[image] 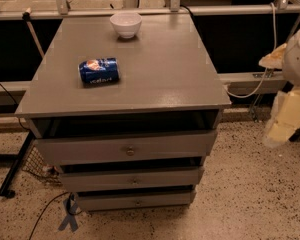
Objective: Open middle drawer
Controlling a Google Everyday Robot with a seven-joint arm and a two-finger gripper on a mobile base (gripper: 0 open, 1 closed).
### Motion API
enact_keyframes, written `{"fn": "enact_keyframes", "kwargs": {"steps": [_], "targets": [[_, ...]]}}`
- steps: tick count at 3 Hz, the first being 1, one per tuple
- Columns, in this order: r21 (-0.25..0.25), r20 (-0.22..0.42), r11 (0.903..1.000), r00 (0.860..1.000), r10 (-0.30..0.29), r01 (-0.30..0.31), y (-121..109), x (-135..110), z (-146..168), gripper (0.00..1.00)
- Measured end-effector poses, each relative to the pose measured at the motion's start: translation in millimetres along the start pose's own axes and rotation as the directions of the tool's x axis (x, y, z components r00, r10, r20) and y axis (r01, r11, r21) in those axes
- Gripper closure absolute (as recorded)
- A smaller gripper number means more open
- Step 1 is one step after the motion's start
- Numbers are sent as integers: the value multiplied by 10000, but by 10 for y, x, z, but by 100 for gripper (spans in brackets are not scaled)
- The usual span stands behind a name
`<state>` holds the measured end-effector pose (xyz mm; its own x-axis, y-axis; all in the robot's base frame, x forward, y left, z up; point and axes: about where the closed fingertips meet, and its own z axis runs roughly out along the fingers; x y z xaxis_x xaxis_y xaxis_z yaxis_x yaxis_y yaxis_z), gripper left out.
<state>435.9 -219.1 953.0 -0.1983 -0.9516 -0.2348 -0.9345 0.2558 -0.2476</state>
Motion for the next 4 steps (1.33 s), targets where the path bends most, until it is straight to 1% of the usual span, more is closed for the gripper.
{"fn": "enact_keyframes", "kwargs": {"steps": [1, 2, 3, 4], "targets": [[-436, 320, 9989, 9994, -139, 153, 146, 149, 401, 0], [-1049, 727, 9943, 9973, -113, 189, 300, 292, 807, 0], [-1048, 726, 9943, 9973, -114, 190, 301, 292, 807, 0], [-1243, 782, 9922, 9969, -4, 101, 371, 332, 894, 0]]}}
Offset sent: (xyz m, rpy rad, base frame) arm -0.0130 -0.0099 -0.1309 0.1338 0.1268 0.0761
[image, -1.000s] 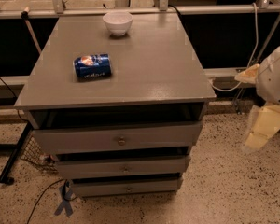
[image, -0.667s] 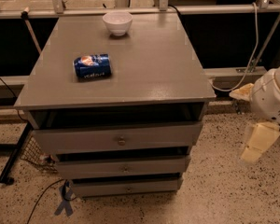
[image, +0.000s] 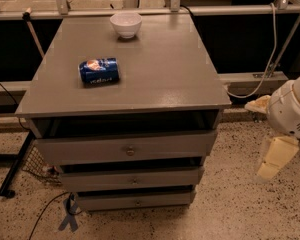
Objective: Open middle drawer
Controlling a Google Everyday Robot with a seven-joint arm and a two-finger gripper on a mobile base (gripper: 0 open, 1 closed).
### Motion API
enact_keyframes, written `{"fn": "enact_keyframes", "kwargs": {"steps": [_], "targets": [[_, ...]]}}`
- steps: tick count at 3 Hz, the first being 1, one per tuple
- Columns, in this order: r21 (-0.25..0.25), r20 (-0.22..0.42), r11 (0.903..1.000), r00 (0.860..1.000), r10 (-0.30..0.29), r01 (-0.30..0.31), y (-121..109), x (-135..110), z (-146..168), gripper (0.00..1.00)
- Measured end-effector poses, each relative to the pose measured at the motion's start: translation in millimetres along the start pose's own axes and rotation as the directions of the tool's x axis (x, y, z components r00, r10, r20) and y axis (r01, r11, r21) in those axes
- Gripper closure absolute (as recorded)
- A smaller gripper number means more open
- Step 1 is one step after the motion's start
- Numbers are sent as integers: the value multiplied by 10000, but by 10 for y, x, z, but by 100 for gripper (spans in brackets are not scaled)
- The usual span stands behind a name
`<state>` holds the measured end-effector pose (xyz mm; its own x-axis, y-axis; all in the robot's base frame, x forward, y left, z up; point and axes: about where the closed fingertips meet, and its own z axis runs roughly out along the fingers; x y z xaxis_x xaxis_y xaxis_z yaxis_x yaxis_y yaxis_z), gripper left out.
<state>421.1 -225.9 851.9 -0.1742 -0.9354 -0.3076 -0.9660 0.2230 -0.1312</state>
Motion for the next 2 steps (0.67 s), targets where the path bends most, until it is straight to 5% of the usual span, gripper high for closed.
{"fn": "enact_keyframes", "kwargs": {"steps": [2], "targets": [[-356, -73, 9986, 9992, 396, -398, 334, 259, 635, 0]]}}
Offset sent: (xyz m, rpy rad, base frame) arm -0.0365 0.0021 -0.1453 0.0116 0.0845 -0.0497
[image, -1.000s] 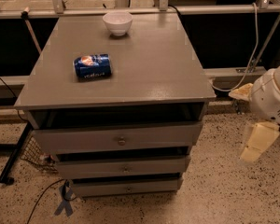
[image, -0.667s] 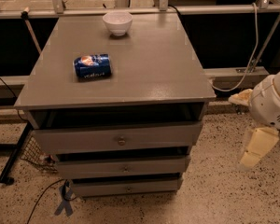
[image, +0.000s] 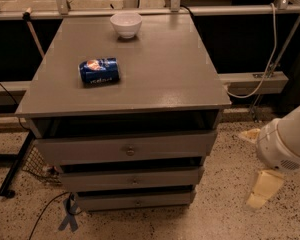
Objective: Open middle drawer
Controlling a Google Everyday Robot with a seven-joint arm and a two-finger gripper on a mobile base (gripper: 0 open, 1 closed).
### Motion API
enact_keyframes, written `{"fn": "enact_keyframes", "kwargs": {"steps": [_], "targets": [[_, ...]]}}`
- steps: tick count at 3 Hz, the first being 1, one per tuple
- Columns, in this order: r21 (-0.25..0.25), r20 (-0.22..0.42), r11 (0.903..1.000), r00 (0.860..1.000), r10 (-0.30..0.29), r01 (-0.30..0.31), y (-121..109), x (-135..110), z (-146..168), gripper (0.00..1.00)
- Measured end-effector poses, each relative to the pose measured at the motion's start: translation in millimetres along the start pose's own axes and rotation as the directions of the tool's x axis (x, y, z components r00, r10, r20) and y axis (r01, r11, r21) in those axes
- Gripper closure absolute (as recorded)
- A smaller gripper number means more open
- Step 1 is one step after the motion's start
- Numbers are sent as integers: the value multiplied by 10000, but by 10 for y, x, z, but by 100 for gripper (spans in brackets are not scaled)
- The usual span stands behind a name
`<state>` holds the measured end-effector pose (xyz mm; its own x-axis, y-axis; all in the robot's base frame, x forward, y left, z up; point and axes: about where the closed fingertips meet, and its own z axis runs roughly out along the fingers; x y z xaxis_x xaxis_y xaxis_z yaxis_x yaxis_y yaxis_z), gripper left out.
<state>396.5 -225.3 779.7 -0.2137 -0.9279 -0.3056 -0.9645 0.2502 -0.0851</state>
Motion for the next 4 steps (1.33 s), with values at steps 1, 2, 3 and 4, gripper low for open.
{"fn": "enact_keyframes", "kwargs": {"steps": [1, 2, 3, 4], "targets": [[-150, 7, 9998, 9999, 135, -135, 86, 119, 492, 0], [-146, 105, 9998, 9998, 142, -140, 90, 127, 583, 0], [-410, 208, 9992, 9998, -3, 11, 94, 158, 946, 0], [-696, 644, 9973, 9977, -199, 244, 86, 107, 1401, 0]]}}
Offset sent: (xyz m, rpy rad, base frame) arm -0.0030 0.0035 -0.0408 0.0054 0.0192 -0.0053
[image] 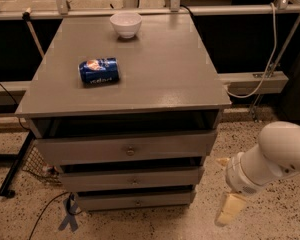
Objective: Open middle drawer
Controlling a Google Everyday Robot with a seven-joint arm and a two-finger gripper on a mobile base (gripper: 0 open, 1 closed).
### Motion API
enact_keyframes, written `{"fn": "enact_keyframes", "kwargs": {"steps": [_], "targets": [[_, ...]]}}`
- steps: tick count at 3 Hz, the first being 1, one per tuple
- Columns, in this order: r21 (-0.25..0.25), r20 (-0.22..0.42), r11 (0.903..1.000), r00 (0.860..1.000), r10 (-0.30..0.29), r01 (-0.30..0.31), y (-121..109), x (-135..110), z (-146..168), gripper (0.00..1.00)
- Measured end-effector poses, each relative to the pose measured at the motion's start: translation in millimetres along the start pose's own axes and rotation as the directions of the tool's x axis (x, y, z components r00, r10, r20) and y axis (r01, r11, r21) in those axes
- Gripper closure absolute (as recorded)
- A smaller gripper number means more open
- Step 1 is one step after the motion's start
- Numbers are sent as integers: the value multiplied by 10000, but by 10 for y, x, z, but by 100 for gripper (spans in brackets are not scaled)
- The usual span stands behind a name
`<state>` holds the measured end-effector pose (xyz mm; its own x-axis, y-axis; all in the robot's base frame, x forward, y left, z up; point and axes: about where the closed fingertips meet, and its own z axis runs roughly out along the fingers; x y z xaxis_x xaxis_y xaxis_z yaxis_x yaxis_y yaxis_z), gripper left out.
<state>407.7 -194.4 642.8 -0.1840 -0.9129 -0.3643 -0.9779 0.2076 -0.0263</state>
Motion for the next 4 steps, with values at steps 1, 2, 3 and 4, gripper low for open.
{"fn": "enact_keyframes", "kwargs": {"steps": [1, 2, 3, 4], "targets": [[-27, 514, 9996, 9983, -279, 281, -23, -137, 315, 0], [-66, 1017, 9990, 9938, -439, 448, -56, -265, 570, 0], [-67, 1017, 9990, 9938, -440, 449, -56, -265, 570, 0], [-310, 1150, 9984, 9925, -424, 463, -110, -200, 771, 0]]}}
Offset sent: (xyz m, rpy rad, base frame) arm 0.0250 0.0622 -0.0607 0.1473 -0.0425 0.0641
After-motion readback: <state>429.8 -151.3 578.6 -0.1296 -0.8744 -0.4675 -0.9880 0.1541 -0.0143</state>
